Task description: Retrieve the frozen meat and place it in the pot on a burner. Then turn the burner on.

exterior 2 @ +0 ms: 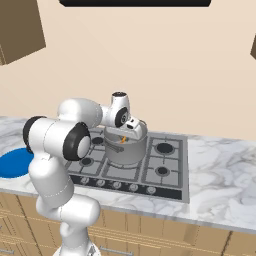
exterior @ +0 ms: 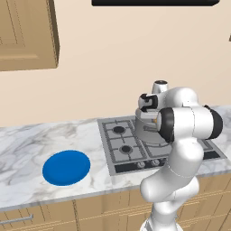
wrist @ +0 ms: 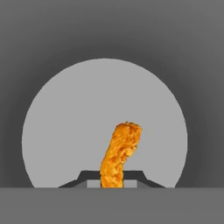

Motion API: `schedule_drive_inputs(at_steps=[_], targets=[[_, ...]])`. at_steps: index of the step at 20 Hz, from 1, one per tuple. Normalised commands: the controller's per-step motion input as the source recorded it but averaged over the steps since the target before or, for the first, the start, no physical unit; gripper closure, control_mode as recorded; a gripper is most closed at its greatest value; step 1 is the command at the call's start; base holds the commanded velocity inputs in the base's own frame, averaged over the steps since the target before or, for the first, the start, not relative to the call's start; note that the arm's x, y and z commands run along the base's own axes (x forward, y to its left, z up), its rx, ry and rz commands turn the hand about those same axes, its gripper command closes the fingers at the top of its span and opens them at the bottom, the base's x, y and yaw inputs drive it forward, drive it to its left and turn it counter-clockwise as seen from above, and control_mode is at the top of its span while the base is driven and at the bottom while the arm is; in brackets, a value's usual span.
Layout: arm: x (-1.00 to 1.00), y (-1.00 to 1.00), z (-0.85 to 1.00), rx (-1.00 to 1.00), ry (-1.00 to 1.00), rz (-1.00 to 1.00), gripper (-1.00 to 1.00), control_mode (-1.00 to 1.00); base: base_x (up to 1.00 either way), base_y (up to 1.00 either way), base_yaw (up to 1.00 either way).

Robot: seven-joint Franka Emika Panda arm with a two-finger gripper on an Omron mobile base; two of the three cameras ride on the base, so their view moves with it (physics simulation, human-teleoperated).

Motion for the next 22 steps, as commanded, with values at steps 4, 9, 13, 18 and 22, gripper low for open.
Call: schedule_drive_inputs(at_steps=[4, 9, 13, 18, 22], targets=[[0.0, 0.0, -0.01, 0.0, 0.0, 0.0, -1.0, -1.0, 0.0, 0.0, 0.0], [0.0, 0.0, 0.0, 0.0, 0.0, 0.0, -1.0, -1.0, 0.0, 0.0, 0.0], [0.0, 0.0, 0.0, 0.0, 0.0, 0.0, -1.0, -1.0, 0.0, 0.0, 0.0], [0.0, 0.0, 0.14, 0.04, -0.01, 0.02, -1.0, -1.0, 0.0, 0.0, 0.0], [0.0, 0.0, 0.48, 0.05, -0.1, 0.05, -1.0, -1.0, 0.0, 0.0, 0.0]])
